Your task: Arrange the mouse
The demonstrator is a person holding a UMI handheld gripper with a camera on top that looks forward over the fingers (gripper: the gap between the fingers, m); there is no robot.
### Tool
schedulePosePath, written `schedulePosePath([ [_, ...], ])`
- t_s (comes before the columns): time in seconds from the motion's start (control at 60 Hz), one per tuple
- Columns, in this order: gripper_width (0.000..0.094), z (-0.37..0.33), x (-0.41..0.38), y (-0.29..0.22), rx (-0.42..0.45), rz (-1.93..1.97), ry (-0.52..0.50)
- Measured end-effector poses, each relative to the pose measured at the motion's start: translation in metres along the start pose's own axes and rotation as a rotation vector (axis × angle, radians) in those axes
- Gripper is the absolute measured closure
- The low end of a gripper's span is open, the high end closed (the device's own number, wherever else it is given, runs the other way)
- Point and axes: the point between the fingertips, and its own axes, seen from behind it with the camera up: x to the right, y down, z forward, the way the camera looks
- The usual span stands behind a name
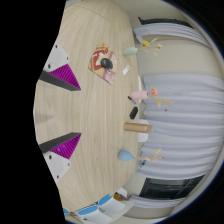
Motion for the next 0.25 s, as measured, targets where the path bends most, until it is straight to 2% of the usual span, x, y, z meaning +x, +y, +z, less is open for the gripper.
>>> schedulePosePath([
  [0.25,0.0076,-0.045,0.029,0.042,-0.036,-0.003,0.006],
])
